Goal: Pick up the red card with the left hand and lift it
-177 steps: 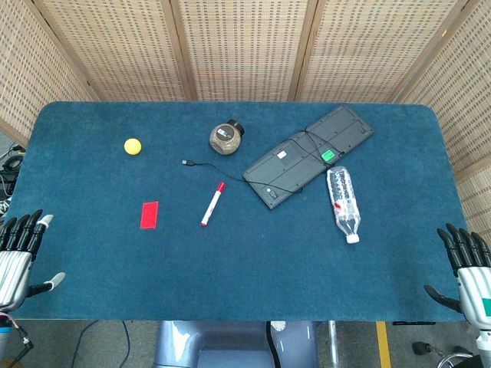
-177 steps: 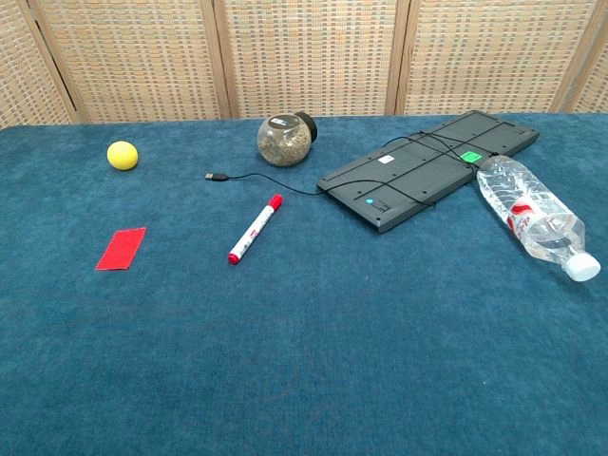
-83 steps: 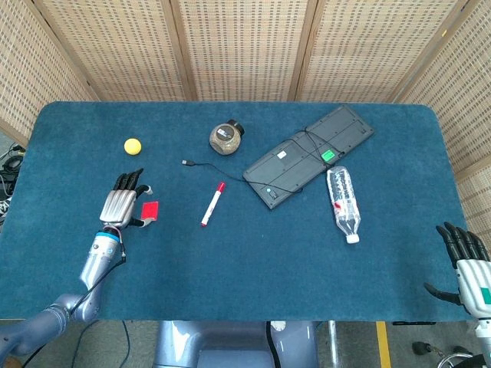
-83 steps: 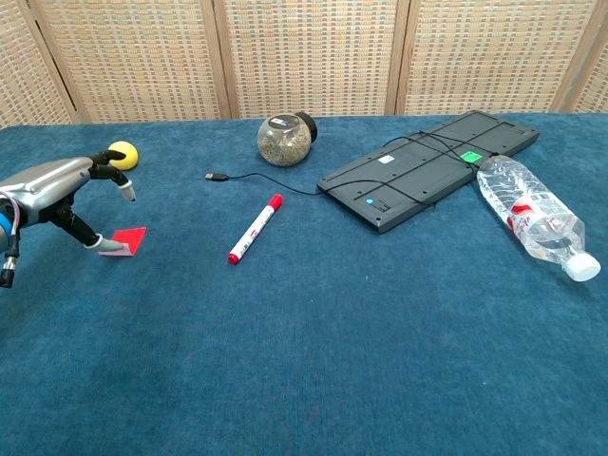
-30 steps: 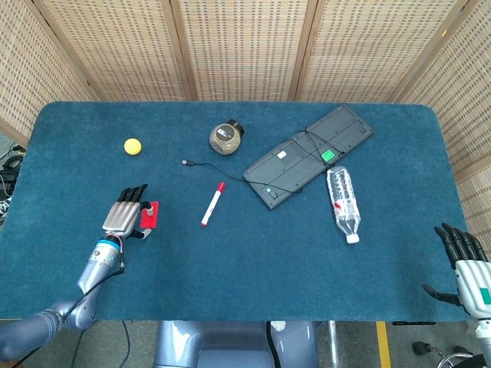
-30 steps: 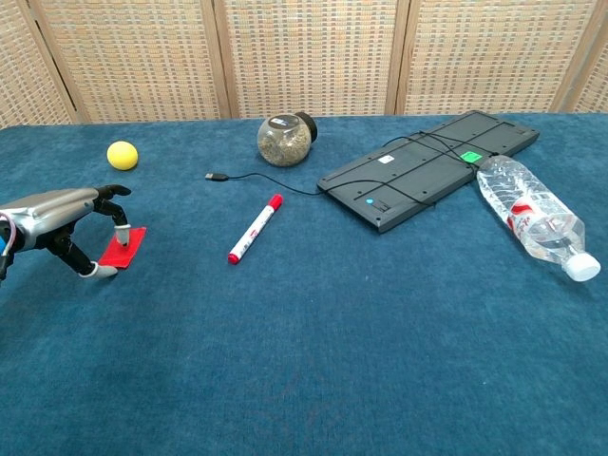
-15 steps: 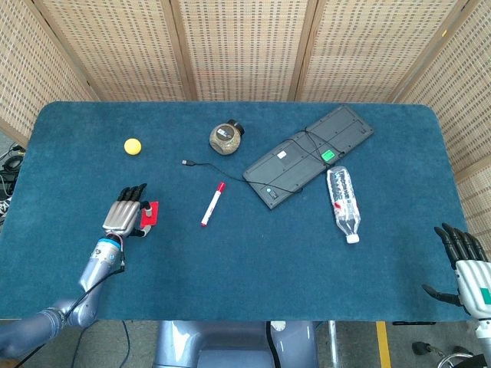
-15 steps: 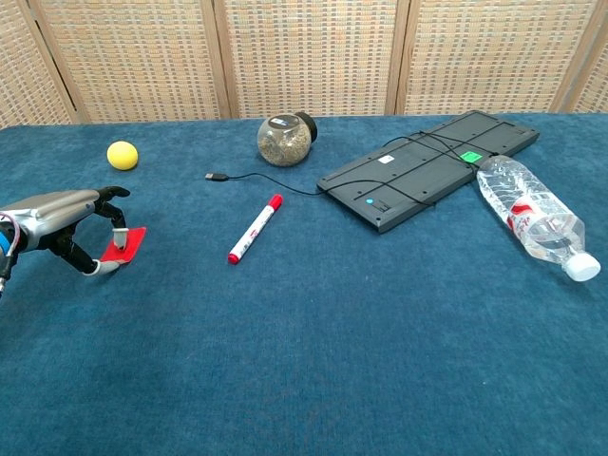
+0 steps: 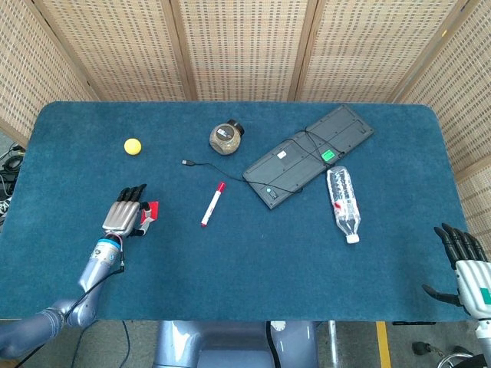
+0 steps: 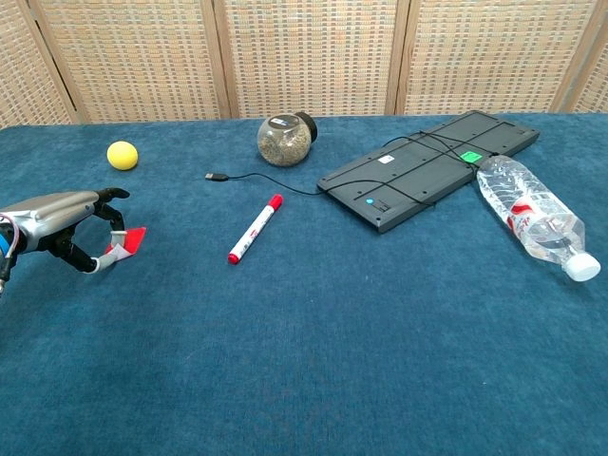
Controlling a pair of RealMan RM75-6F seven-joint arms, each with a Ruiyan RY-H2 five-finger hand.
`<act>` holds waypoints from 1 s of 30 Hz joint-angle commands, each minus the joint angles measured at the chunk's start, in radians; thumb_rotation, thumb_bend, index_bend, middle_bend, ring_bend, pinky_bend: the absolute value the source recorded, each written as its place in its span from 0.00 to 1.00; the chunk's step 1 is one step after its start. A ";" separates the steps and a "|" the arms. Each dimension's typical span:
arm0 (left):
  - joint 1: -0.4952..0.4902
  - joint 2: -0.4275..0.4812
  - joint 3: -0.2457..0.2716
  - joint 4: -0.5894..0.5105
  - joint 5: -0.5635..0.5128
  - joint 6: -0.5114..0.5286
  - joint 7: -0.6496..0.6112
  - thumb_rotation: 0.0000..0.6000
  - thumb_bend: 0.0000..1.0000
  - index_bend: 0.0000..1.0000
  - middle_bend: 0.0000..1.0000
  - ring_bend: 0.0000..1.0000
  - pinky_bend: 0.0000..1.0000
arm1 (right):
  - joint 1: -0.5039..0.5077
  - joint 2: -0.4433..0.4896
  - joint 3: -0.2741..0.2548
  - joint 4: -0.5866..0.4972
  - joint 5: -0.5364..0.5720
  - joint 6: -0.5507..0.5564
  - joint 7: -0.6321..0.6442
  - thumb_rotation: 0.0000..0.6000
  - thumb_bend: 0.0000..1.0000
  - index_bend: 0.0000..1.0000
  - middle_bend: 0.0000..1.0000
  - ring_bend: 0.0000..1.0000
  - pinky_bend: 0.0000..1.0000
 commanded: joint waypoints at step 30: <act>-0.108 0.005 -0.094 0.088 -0.019 -0.010 0.052 1.00 0.40 0.63 0.00 0.00 0.00 | 0.008 -0.002 0.004 0.002 0.014 -0.017 -0.002 1.00 0.00 0.00 0.00 0.00 0.00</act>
